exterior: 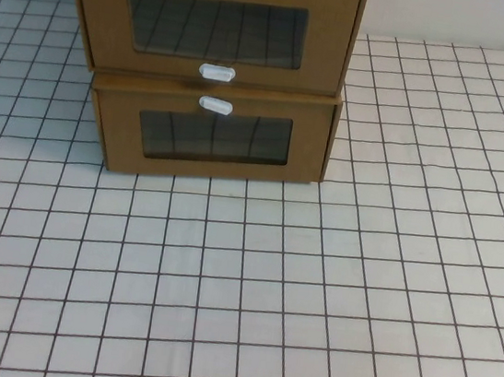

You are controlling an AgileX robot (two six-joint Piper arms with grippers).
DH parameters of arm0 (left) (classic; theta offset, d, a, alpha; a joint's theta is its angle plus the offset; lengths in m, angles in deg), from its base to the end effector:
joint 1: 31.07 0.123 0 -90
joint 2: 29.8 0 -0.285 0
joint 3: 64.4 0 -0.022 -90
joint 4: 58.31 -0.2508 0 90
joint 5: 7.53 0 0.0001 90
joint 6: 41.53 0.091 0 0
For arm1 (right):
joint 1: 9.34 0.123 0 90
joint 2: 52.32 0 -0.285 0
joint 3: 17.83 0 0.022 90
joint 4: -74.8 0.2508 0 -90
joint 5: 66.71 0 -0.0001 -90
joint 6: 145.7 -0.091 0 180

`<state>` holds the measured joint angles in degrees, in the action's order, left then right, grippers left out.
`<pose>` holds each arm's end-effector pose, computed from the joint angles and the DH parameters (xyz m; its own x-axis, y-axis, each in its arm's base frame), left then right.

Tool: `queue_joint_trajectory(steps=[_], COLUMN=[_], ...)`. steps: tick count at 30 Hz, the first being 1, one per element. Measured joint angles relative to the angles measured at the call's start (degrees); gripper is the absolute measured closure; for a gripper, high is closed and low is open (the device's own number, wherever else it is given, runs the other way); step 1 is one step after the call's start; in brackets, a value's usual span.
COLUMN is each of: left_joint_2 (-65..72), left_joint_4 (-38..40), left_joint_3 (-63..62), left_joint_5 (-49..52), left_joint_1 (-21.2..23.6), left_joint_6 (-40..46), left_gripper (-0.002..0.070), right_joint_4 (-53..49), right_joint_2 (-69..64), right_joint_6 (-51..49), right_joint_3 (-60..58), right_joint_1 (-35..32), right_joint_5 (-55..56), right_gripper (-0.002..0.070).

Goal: Close the shoe box

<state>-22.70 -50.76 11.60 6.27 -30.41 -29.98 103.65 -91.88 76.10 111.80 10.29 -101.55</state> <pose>0.0539 -0.0022 0.1994 -0.1164 0.0721 -0.9906 0.0282 0.9972 0.0693 0.0912 0.0592 0.2813 -0.3032 -0.4145 -0.8580 -0.6665 0.7358 -0.1199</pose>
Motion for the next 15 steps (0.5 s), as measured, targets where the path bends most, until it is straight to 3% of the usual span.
queue_joint_trajectory(steps=[5,15], left_joint_2=[0.0,0.0], left_joint_4=[-10.0,-12.7], left_joint_3=[2.6,2.8], left_joint_5=[6.4,8.3], left_joint_1=[-2.4,-2.5], left_joint_6=[-10.7,-12.9], left_gripper=[0.0679,0.0679], right_joint_4=[1.5,3.3], right_joint_2=[0.0,0.0], right_joint_6=[0.0,0.0], right_joint_3=[0.0,0.0], right_joint_1=[0.0,0.0], right_joint_5=[-1.9,-4.5], right_gripper=[0.0689,0.0689])
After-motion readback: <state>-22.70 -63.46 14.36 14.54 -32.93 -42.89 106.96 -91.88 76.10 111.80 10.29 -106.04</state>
